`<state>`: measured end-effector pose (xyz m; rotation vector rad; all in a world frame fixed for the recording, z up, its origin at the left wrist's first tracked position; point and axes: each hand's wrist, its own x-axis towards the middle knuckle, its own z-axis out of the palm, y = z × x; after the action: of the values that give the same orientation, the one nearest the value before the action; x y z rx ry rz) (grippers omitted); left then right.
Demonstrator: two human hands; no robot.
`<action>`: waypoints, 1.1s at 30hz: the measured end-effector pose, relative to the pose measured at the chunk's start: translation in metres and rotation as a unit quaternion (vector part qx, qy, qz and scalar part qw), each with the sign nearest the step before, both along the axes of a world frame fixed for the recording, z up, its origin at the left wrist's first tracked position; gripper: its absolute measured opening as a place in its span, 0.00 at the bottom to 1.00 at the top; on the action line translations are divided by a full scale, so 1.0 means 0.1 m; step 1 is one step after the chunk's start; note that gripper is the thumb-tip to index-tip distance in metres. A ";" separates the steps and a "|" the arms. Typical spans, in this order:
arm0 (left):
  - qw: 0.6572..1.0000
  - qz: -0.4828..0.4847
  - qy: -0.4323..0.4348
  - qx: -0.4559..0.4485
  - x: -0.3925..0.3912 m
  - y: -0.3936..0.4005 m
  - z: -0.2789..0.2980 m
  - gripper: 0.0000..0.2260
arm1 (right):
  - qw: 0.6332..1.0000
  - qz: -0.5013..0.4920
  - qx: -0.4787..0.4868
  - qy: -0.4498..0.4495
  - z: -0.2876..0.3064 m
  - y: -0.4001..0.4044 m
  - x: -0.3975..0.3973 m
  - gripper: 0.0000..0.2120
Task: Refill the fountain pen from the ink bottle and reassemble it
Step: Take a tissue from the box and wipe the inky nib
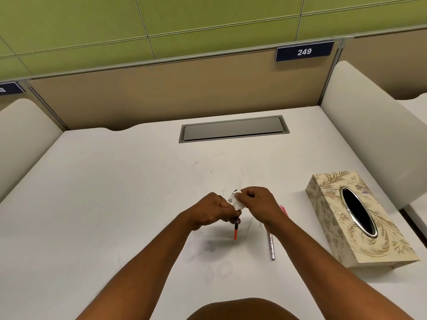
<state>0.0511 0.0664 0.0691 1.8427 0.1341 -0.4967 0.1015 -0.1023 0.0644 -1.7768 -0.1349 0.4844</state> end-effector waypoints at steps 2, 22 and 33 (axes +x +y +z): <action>1.000 0.001 -0.003 0.013 -0.01 -0.01 0.00 0.09 | 1.000 -0.002 -0.004 -0.004 -0.04 0.00 0.00 0.07; 0.964 0.053 0.111 -0.237 -0.14 -0.17 0.09 0.10 | 0.968 0.069 0.143 0.194 0.12 -0.24 0.04 0.17; 0.994 0.104 -0.022 -0.022 -0.11 -0.25 0.05 0.03 | 0.999 0.003 0.027 0.035 0.11 -0.20 0.04 0.09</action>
<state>0.0396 0.0415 0.0745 1.7715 0.2803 -0.3117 0.1058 -0.1227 0.0757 -1.7040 -0.1029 0.5422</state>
